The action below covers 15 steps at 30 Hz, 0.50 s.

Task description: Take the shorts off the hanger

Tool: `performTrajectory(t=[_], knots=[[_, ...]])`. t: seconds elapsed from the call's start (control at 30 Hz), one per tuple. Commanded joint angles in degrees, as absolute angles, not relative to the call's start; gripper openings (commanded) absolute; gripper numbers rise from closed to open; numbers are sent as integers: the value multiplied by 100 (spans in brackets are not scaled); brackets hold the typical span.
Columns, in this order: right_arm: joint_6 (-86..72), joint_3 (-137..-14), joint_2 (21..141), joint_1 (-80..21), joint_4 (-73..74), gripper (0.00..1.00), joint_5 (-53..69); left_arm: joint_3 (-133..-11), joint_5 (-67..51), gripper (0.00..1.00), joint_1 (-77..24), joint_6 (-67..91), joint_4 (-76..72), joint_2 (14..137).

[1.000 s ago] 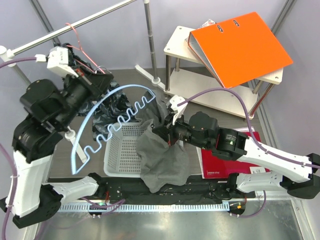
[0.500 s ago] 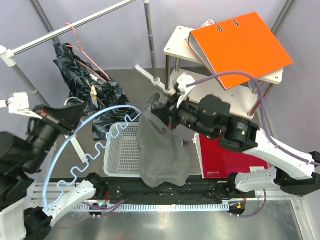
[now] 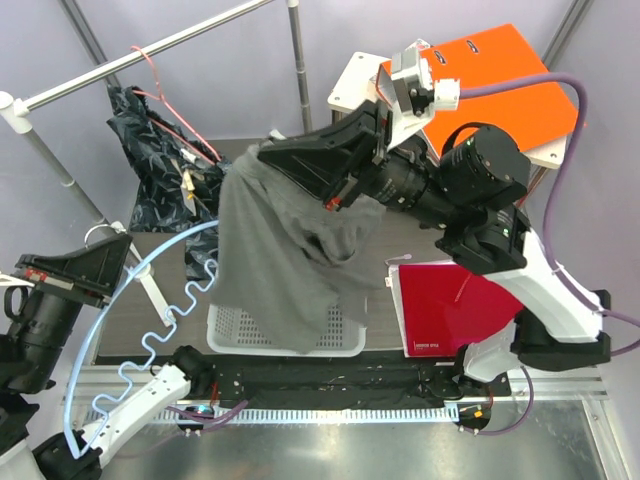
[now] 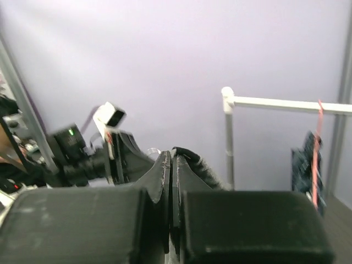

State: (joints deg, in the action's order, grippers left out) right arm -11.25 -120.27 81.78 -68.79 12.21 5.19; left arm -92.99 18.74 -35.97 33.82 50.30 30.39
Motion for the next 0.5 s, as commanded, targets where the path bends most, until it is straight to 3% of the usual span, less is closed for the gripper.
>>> performTrajectory(t=[0.0,0.1,0.2,0.47], knots=[[-1415,-13059,8805,-6899,-141,1,1204,-9246,2241,0,-3577,3182,4992,2971],[-1275,-13535,9237,-6899,-53,1,1143,-9229,2355,0,-3577,3085,5027,2979],[-994,-13220,9212,-6899,-44,1,661,-9202,2443,0,-3577,3015,5045,3023],[-800,-10189,7956,-6882,-466,1,-517,-8833,2496,0,-3577,2892,4852,3190]])
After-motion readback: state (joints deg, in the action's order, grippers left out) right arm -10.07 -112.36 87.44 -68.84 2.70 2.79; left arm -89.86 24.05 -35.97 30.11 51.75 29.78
